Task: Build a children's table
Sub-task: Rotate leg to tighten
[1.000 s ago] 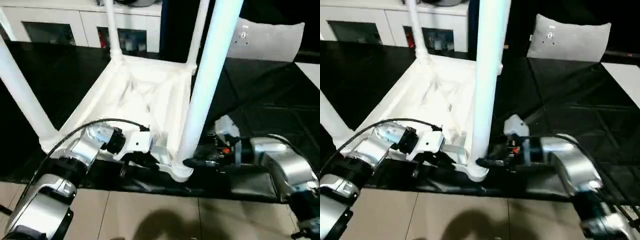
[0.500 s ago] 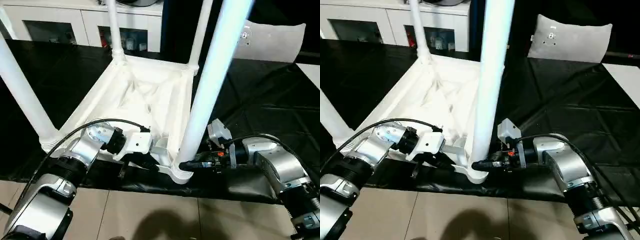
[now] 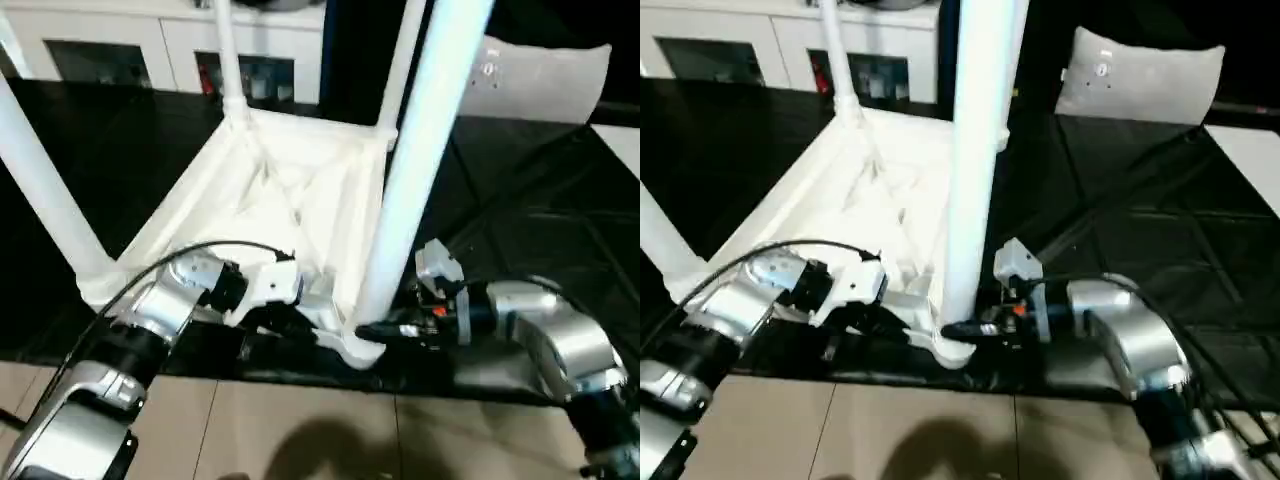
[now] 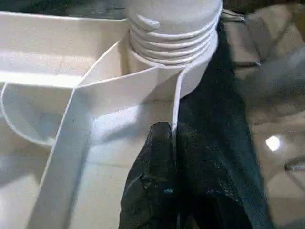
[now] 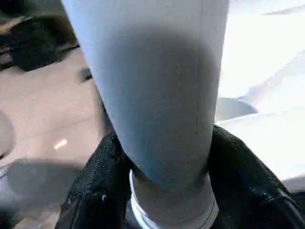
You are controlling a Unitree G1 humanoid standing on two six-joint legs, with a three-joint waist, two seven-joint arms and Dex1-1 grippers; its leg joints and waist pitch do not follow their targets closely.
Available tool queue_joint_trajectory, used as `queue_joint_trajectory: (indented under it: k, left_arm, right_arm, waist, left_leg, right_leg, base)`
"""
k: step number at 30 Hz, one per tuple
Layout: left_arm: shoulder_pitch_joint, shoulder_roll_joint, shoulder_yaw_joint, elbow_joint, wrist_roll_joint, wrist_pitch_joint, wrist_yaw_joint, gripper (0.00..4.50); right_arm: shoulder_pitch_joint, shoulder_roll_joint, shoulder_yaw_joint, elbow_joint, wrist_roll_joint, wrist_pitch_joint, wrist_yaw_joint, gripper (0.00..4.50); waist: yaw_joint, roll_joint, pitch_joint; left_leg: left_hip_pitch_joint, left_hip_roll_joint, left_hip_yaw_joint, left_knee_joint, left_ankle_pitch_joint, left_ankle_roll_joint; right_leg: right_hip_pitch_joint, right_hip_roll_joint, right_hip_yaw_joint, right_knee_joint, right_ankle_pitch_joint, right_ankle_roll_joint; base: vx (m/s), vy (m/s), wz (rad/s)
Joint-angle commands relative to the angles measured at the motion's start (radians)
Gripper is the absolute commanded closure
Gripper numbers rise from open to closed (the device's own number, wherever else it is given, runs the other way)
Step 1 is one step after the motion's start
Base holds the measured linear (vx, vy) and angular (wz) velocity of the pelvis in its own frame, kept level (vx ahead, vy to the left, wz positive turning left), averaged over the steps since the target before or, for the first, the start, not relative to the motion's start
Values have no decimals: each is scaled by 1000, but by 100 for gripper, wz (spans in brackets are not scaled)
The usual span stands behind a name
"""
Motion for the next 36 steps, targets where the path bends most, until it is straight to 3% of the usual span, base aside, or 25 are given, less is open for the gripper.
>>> queue_joint_trajectory:
  k: [1,3,4,7,11,13,15,16,17,20,24,27,31,34,36]
  left_arm:
    - [-2,-56,21,-37,-2,79,130,450]
    - [-2,-111,33,-86,5,184,212,450]
    - [-2,-128,34,-99,10,213,237,450]
    - [-6,-176,38,-120,26,277,309,450]
    - [-30,-268,64,-110,42,342,465,450]
    - [-41,-299,68,-109,56,357,520,450]
    - [-37,-298,60,-118,75,348,534,450]
    - [-34,-294,57,-123,78,344,532,450]
    - [-34,-294,57,-123,78,344,532,450]
    - [-22,-263,54,-132,83,334,519,450]
    - [-10,-207,49,-111,75,263,459,450]
    - [11,-138,12,-76,76,111,343,450]
    - [17,-101,9,-59,55,76,258,450]
    - [15,-60,-8,-53,27,40,150,450]
    - [13,-37,-27,-46,18,16,89,450]
  right_arm:
    - [11,59,48,-33,-1,31,-75,251]
    - [-1,152,16,-19,-35,81,-243,252]
    - [-7,179,8,-13,-47,97,-292,253]
    - [-19,242,-14,-2,-86,135,-413,254]
    - [-50,356,-53,57,-148,151,-644,254]
    - [-72,408,-67,95,-180,146,-746,254]
    - [-72,430,-79,94,-175,112,-751,185]
    - [-70,435,-84,88,-175,98,-751,185]
    - [-70,435,-84,88,-175,98,-751,185]
    - [-48,410,-79,56,-183,57,-714,144]
    - [-9,341,-87,18,-170,-4,-625,112]
    - [30,256,-96,-14,-139,-48,-514,91]
    - [54,187,-113,-49,-92,-60,-397,58]
    - [68,108,-117,-58,-69,-105,-271,39]
    - [66,76,-118,-51,-66,-132,-220,11]
  waist:
    - [-11,0,-32]
    - [-25,-3,-34]
    - [-35,-2,-34]
    - [-57,-5,-33]
    - [-66,1,-39]
    - [-68,0,-44]
    - [-70,4,-49]
    - [-70,4,-49]
    - [-69,4,-52]
    - [-67,6,-54]
    - [-61,5,-50]
    - [-53,6,-47]
    - [-50,7,-46]
    - [-38,6,-47]
    - [-34,-4,-47]
  left_leg:
    - [5,58,-24,-93,-194,14]
    - [-8,57,-30,-99,-175,7]
    - [-4,55,-29,-99,-178,2]
    - [-8,52,-29,-96,-175,10]
    - [-7,50,-24,-92,-138,26]
    - [-8,48,-23,-89,-108,29]
    - [-10,48,-22,-88,-63,52]
    - [-12,48,-22,-88,-47,60]
    - [-11,49,-20,-87,-18,78]
    - [-11,51,-19,-85,11,111]
    - [-10,55,-18,-86,-17,129]
    - [-6,56,-18,-89,-50,120]
    - [-3,59,-17,-92,-72,100]
    - [-2,61,-16,-90,-55,109]
    - [-2,60,-14,-89,-44,116]
  right_leg:
    - [39,-90,53,-101,-423,-176]
    - [47,-88,50,-99,-428,-155]
    - [41,-86,50,-101,-421,-155]
    - [40,-84,51,-103,-409,-160]
    - [37,-81,54,-102,-327,-187]
    - [42,-80,54,-98,-273,-199]
    - [49,-81,55,-92,-176,-215]
    - [51,-80,54,-88,-141,-223]
    - [54,-79,55,-81,-72,-240]
    - [59,-82,54,-73,21,-273]
    - [60,-83,54,-77,-10,-277]
    - [57,-83,54,-83,-68,-259]
    - [53,-84,55,-82,-90,-262]
    - [54,-86,56,-76,-54,-269]
    - [53,-86,56,-75,-48,-272]
  base:
    - [0,0,0]
    - [0,0,0]
    - [0,0,0]
    - [0,0,0]
    - [0,0,0]
    - [0,0,0]
    - [0,0,0]
    - [0,0,0]
    - [0,0,0]
    - [0,0,0]
    - [0,0,0]
    - [0,0,0]
    - [0,0,0]
    - [0,0,0]
    - [0,0,0]
